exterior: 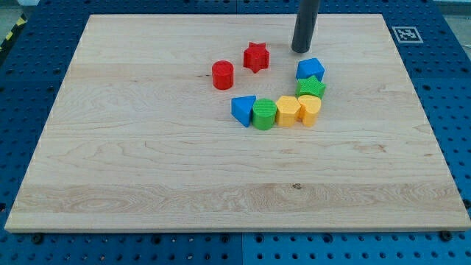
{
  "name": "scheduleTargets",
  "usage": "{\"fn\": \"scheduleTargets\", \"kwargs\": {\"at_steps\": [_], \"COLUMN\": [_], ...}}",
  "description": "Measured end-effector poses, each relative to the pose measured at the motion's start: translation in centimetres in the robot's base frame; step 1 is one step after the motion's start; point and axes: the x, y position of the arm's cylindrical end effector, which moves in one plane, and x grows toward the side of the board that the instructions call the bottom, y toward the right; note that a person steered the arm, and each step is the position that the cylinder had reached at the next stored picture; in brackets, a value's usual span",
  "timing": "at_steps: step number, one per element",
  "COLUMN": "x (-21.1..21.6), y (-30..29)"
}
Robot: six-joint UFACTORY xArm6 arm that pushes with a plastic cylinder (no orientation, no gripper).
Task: Separate the green star and yellow hexagon from the group of blocks
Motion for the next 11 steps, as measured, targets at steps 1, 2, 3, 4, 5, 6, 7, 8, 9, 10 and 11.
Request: {"fn": "scheduleTargets", "kwargs": {"at_steps": [1,2,3,4,5,6,7,8,9,10,11], "x": [0.9,1.3,2.1,3.4,7.2,9.1,11.4,14.1,16.0,17.8,19.8], "y": [-0.6,-1.0,-1.8,-3.8,-3.8,-3.6,-2.5,-0.6,0.1,-1.0,-0.5]}}
